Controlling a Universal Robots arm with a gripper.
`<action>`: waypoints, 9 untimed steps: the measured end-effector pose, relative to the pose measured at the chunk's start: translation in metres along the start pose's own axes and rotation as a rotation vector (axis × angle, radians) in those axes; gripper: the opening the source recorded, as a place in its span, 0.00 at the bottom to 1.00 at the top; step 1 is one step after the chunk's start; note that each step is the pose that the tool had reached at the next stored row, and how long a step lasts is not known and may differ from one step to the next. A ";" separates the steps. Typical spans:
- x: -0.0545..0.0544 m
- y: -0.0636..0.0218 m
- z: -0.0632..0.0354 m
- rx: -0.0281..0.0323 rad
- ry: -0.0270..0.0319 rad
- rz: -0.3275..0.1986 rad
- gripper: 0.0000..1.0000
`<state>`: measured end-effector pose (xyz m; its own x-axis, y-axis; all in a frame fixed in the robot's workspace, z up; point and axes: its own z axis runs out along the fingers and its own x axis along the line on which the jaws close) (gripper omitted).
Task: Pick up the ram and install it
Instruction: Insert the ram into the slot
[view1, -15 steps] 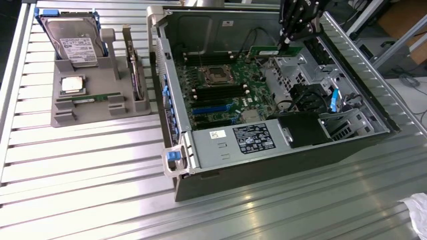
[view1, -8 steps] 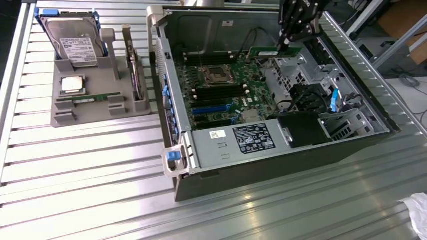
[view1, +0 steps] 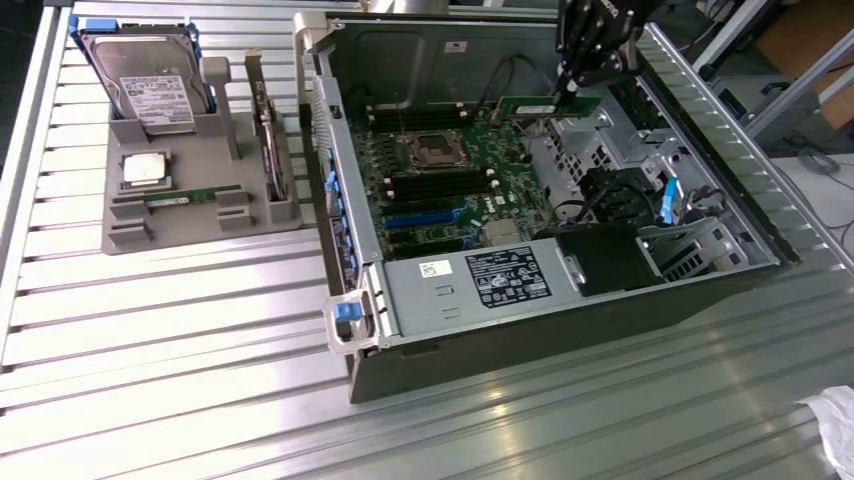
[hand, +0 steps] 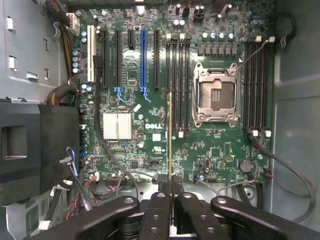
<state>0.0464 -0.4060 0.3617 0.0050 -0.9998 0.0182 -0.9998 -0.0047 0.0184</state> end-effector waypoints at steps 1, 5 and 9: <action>0.000 0.0000 0.0004 0.0000 0.0001 0.000 0.12; 0.000 0.0000 0.0016 0.0000 0.0001 -0.001 0.12; 0.000 -0.0001 0.0032 0.0000 0.0001 -0.003 0.12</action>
<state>0.0464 -0.4060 0.3585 0.0081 -0.9998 0.0182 -0.9998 -0.0078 0.0184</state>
